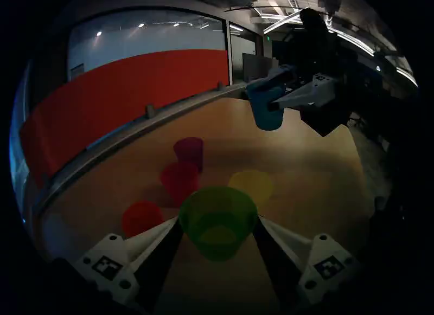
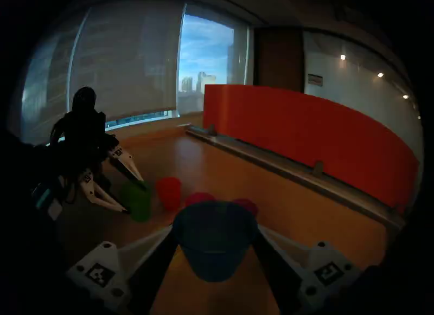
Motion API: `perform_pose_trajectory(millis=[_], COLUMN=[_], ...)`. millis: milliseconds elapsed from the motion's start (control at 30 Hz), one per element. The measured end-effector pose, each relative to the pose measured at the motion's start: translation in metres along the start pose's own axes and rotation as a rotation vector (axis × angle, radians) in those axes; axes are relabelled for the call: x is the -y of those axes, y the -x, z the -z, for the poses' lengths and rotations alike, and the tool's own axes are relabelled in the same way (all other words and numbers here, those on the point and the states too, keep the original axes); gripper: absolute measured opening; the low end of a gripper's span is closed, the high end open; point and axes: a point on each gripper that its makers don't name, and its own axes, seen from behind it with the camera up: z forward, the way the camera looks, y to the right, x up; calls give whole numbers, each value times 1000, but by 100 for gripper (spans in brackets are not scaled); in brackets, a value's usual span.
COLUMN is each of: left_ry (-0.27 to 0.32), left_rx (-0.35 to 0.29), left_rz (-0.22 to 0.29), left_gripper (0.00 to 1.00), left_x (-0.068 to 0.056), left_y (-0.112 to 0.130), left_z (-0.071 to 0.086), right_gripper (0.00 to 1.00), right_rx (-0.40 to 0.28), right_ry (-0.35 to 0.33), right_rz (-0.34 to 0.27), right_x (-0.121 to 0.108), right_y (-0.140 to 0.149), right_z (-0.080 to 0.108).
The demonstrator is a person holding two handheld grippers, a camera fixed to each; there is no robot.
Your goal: Pour water
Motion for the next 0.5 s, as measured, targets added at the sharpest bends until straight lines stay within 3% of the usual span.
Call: perform_pose_trajectory(millis=[500], left_ry=[24], left_rx=[85], left_rz=[-19], left_gripper=[86], left_x=[3], left_y=[23], left_z=[-17], right_gripper=[91], right_rx=[123], right_ry=[-39], right_rz=[6], right_x=[6], right_y=[47], right_z=[-20])
